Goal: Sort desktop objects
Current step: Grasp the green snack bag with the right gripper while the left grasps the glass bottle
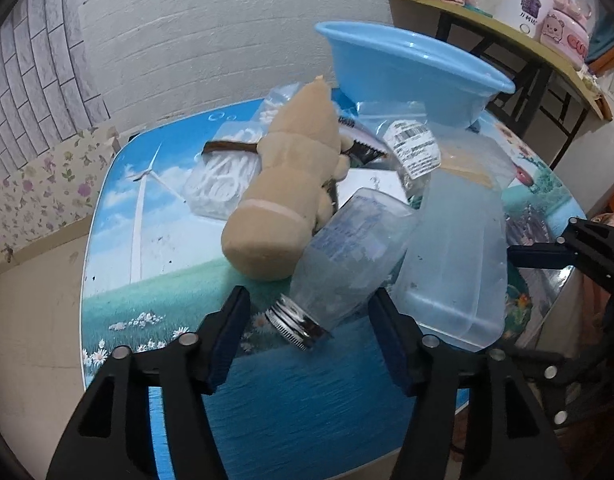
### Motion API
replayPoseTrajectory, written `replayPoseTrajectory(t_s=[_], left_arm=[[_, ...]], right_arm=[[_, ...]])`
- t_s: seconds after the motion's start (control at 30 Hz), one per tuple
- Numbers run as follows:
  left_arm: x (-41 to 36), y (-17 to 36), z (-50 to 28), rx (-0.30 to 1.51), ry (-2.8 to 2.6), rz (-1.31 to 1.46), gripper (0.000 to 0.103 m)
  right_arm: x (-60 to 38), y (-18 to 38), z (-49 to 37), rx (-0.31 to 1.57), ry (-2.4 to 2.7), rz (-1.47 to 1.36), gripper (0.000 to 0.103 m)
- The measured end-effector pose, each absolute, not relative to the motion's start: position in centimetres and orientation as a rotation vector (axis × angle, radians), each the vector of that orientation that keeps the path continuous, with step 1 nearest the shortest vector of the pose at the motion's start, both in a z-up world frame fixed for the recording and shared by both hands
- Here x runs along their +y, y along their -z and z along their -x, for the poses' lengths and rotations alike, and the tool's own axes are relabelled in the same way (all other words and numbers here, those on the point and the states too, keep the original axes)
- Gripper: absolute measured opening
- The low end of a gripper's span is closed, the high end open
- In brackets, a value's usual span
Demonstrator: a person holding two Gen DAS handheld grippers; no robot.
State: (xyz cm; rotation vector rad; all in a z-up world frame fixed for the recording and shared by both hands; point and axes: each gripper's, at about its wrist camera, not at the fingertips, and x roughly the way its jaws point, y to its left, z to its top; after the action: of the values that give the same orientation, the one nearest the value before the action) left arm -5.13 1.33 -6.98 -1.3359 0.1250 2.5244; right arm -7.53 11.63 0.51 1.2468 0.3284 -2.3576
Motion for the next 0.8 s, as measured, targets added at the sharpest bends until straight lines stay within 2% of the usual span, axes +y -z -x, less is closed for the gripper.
replayPoseTrajectory(t_s=[0.03,0.07,0.1,0.17,0.43,0.8], left_arm=[[1.3,6.9,5.0,0.119,-2.518,1.330,0.048],[1.5,6.9,4.9,0.129,-2.520,1.324,0.047],[1.6,7.0,4.7,0.156,-2.526,1.318,0.046],[1.8,7.0,4.4,0.179,-2.521,1.312,0.043],[1.4,7.0,3.3,0.144,-2.500,1.342,0.036],[2.2,6.3,1.3,0.162,-2.484,1.354,0.036]], right_arm=[[12.1,-0.5,7.6,0.316,2.359,-1.249,0.072],[12.5,-0.5,7.7,0.294,2.359,-1.252,0.071],[12.8,-0.6,7.7,0.278,2.360,-1.248,0.064],[13.5,-0.8,7.6,0.272,2.367,-1.253,0.059],[16.7,-1.0,7.7,0.267,2.462,-1.285,0.056],[23.8,-1.1,8.4,0.150,2.630,-1.371,0.056]])
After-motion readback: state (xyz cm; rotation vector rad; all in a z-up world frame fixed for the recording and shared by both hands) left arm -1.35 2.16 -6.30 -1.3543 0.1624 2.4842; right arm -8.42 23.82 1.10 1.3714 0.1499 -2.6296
